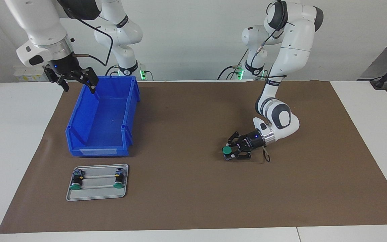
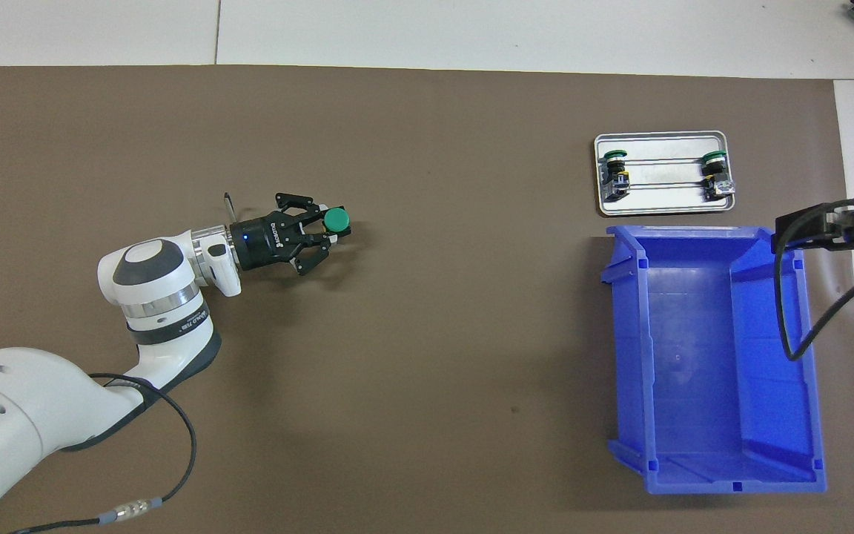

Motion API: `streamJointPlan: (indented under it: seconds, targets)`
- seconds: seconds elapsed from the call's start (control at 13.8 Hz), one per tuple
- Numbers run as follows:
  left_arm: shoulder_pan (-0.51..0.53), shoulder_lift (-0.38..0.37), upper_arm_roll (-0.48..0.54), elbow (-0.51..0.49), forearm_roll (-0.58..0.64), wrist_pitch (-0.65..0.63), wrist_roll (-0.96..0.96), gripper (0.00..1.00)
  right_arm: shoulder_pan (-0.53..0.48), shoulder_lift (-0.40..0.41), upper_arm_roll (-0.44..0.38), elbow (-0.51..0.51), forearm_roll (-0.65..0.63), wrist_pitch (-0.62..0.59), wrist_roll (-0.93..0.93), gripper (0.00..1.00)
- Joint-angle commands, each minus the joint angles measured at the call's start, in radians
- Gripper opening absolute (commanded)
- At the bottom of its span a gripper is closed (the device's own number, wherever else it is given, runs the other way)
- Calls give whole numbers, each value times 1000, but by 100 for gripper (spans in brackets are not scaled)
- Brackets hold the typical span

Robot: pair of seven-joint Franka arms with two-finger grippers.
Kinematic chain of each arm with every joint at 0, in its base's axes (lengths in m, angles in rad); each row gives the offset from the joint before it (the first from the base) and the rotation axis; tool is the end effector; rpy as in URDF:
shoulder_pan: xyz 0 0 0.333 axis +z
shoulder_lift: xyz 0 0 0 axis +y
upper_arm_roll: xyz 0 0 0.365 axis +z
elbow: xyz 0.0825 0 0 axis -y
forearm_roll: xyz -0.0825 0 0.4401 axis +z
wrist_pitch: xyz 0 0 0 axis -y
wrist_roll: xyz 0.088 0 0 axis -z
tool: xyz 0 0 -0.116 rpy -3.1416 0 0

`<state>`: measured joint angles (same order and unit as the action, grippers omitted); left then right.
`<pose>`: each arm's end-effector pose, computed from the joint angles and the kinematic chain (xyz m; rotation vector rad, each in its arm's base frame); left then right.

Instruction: Place and press button with both arms

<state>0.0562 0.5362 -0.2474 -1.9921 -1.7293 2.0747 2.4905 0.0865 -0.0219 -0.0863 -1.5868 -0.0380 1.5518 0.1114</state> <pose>0.6443 -0.1782 0.2061 1.5817 -1.1583 1.2442 0.6006 -0.0050 0.6677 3.0999 -0.1732 -0.0173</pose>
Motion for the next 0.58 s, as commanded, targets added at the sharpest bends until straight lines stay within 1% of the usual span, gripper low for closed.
streamJointPlan:
  seconds: [0.0, 0.14, 0.22, 0.36, 0.51]
  targets:
    - [14, 11, 14, -11, 30, 24, 30, 0, -7, 0, 5, 11, 0, -19, -16, 100]
    - [14, 11, 16, -13, 30, 25, 30, 0, -7, 0, 5, 11, 0, -19, -16, 100]
    - [14, 11, 16, -13, 31, 25, 30, 3, -7, 0, 5, 11, 0, -19, -16, 100]
    - [14, 11, 16, -11, 31, 27, 30, 15, -7, 0, 5, 10, 0, -19, -16, 100]
    - [14, 10, 16, -11, 31, 28, 28, 24, -7, 0, 5, 11, 0, -19, -16, 100]
